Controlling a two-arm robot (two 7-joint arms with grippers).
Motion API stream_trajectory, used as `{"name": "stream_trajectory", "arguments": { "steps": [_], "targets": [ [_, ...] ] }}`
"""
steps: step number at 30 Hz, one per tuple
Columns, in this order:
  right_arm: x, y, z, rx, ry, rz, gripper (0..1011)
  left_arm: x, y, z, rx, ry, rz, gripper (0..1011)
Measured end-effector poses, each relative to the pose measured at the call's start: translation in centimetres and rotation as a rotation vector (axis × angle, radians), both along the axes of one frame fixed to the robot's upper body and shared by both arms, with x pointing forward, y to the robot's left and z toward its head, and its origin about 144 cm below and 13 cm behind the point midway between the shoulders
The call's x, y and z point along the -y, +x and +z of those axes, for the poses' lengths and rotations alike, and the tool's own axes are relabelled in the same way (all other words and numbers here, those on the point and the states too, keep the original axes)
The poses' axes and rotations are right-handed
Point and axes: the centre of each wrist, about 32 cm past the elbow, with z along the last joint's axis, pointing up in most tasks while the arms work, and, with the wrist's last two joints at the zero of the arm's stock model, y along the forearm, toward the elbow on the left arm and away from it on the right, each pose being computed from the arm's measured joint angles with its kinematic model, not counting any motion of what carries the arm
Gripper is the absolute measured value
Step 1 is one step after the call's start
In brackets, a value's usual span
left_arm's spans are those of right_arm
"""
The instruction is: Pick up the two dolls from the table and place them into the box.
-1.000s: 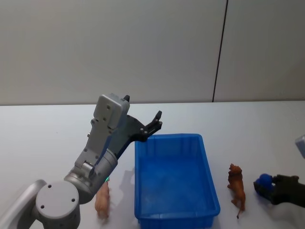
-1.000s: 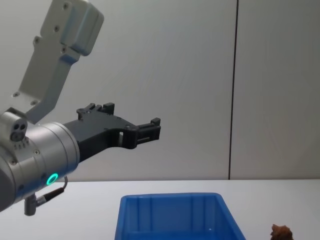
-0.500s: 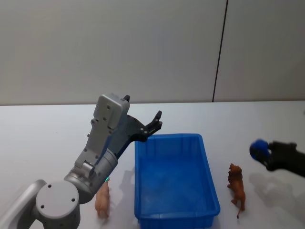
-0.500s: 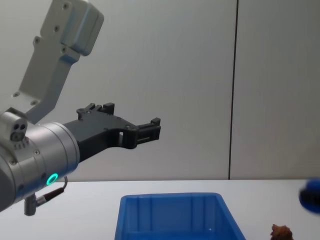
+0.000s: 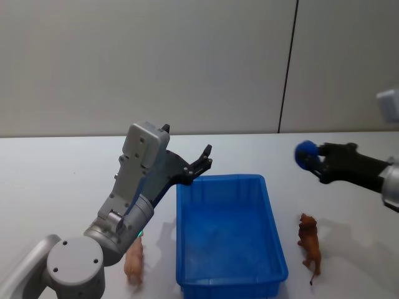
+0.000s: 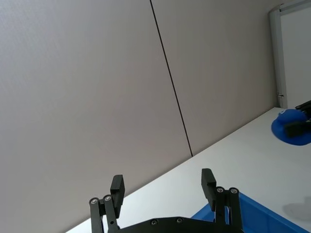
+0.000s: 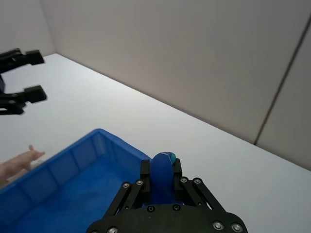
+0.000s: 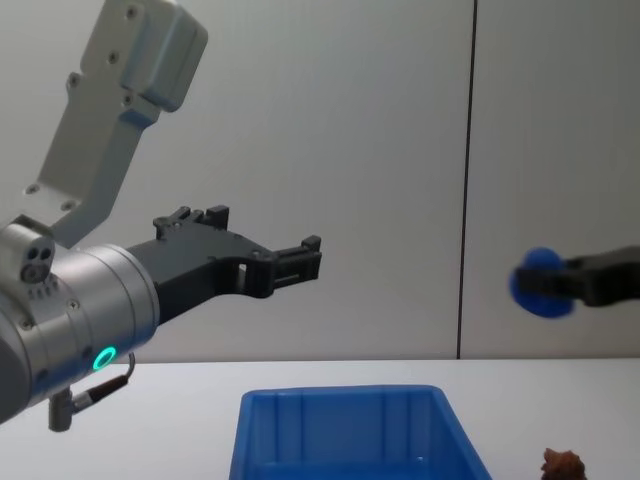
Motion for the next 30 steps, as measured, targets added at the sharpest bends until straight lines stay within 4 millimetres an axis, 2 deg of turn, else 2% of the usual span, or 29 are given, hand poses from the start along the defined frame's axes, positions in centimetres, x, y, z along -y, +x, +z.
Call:
{"name": "stream_trajectory", "arguments": {
  "steps": [13,16,17,18,20,21,23,24,30],
  "targets": [
    [-3.3,2.2,-0.1,-0.059,-0.019,0.134,194,0.0,0.0,0.0,0.000,0.000,0.000,1001],
    [-4.0,2.6,-0.4,-0.082,-0.032,0.164,313,0.0,0.0,0.0,0.000,0.000,0.000,1001],
    [-4.0,2.6,-0.4,-0.082,-0.032,0.164,313,0.0,0.0,0.0,0.000,0.000,0.000,1001],
    [-4.3,2.7,-0.6,-0.092,-0.037,0.176,378,0.0,0.0,0.0,0.000,0.000,0.000,1001],
    [-4.6,2.9,-0.8,-0.103,-0.043,0.187,396,0.0,0.0,0.0,0.000,0.000,0.000,1001],
    [-4.6,2.9,-0.8,-0.103,-0.043,0.187,480,0.0,0.0,0.0,0.000,0.000,0.000,1001],
    [-4.8,3.0,-0.9,-0.110,-0.047,0.196,518,0.0,0.0,0.0,0.000,0.000,0.000,1001],
    [-4.9,3.1,-1.0,-0.114,-0.049,0.200,579,0.0,0.0,0.0,0.000,0.000,0.000,1001],
    [-5.1,3.5,-1.1,-0.120,-0.052,0.201,750,0.0,0.0,0.0,0.000,0.000,0.000,1001]
  ]
}}
